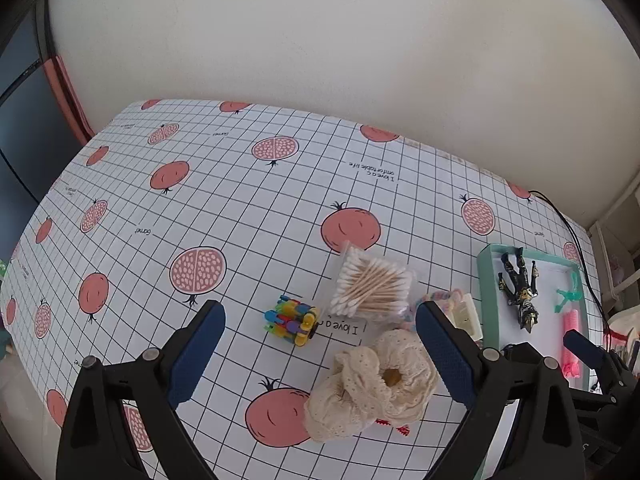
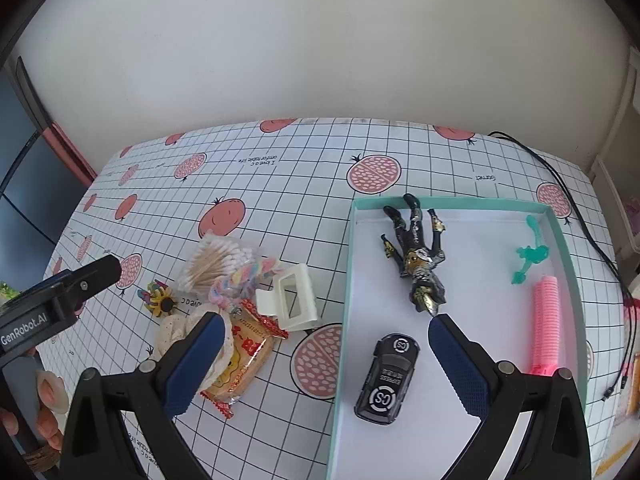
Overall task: Organize objects
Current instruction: 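Withdraw both tools from the tray back toward the item pile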
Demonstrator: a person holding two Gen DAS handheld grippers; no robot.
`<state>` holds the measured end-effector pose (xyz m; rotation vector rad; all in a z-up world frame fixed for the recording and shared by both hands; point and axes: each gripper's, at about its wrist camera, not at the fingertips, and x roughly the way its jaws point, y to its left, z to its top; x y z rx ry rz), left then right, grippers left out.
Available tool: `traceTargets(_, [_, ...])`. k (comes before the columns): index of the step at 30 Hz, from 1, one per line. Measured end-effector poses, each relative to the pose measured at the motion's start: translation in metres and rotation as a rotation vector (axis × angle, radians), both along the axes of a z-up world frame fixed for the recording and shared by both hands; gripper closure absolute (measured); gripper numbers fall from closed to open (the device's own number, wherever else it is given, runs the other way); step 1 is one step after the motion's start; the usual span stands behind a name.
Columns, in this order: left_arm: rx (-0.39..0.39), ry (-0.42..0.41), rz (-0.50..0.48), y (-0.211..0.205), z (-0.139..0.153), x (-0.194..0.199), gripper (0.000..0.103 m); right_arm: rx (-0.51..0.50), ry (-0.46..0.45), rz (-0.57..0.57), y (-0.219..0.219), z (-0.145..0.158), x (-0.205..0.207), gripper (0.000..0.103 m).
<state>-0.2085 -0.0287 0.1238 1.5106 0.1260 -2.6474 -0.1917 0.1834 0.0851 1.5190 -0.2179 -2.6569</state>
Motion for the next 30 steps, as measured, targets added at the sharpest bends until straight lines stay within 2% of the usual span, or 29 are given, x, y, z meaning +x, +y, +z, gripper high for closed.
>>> traceTargets(4, [0.017,-0.065,0.004,-0.010,-0.019,-0.004,0.007,0.008,-0.014,-0.005,-0.008,-0.009,-0.006,0.000])
traceTargets(10, [0.025,-0.180,-0.034,0.000,-0.055,-0.010,0.007,0.018,-0.043,-0.043,-0.005,-0.024,-0.012,0.000])
traceTargets(19, [0.036,-0.248,-0.118,0.023,-0.074,-0.008,0.007,0.016,-0.047,-0.061,0.000,-0.028,-0.011,0.000])
traceTargets(30, [-0.076,-0.282,-0.145,0.030,-0.089,-0.005,0.007,0.021,-0.049,-0.035,-0.008,-0.029,-0.009,0.000])
